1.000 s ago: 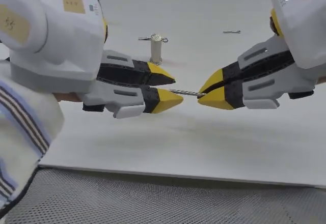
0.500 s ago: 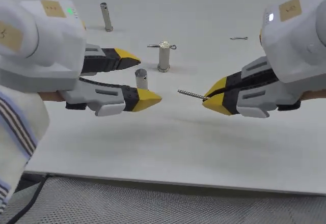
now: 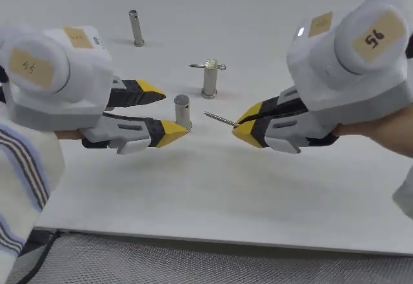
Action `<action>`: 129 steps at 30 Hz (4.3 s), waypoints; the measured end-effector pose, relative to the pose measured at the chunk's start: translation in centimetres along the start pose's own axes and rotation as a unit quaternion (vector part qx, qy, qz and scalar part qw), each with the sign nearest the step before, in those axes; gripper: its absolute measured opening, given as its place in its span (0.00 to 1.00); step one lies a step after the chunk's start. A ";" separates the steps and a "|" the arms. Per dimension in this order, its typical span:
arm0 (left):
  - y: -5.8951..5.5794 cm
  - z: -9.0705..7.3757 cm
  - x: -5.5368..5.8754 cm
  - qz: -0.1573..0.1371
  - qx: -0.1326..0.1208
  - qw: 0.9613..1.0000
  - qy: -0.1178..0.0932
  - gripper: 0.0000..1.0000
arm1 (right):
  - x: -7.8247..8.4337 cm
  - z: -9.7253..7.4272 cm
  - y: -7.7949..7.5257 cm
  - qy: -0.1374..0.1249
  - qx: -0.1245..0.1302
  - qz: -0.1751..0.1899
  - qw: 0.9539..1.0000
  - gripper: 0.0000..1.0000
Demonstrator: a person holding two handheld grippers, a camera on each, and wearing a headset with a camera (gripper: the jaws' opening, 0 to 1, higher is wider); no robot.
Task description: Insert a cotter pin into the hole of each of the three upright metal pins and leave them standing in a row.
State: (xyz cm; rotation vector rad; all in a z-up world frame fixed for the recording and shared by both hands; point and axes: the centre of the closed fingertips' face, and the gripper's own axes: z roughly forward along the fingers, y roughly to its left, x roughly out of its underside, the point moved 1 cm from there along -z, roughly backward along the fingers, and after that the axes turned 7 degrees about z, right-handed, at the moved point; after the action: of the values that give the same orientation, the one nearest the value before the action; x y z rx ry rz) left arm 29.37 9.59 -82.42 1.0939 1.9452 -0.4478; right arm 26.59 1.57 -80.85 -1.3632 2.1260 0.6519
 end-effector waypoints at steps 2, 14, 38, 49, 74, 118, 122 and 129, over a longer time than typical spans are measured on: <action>-0.1 0.3 0.1 -0.003 0.001 1.000 0.000 0.32 | -0.2 0.2 0.1 -0.001 0.001 0.003 1.000 0.03; -0.4 1.3 -0.2 -0.005 -0.001 1.000 0.002 0.23 | -0.6 1.0 0.0 -0.001 0.006 0.017 1.000 0.03; -0.7 1.6 0.1 -0.019 -0.014 1.000 0.011 0.11 | -1.0 1.8 0.0 -0.007 0.008 0.030 0.999 0.03; -1.0 1.5 0.4 -0.005 -0.011 0.999 0.035 0.12 | -1.1 1.7 -0.7 -0.011 0.016 0.035 0.999 0.03; -1.3 1.4 -0.2 -0.019 -0.003 1.000 0.024 0.10 | -2.2 2.5 -1.0 0.000 -0.017 -0.066 0.998 0.03; -1.6 1.4 0.0 -0.064 0.006 0.998 0.011 0.09 | -3.2 3.2 -0.6 -0.047 -0.036 -0.035 0.998 0.05; -1.6 1.2 0.0 -0.078 0.010 0.997 0.009 0.09 | -3.3 3.1 -0.2 -0.055 -0.045 -0.020 0.997 0.09; -1.8 0.9 0.1 -0.058 0.013 0.998 0.010 0.17 | -3.4 3.3 0.0 -0.064 -0.045 -0.014 0.997 0.17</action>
State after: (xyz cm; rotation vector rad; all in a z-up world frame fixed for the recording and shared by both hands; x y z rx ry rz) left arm 28.28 8.08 -83.22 1.0092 2.0315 -0.5282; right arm 28.39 5.93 -81.05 -1.3590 1.9944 0.8107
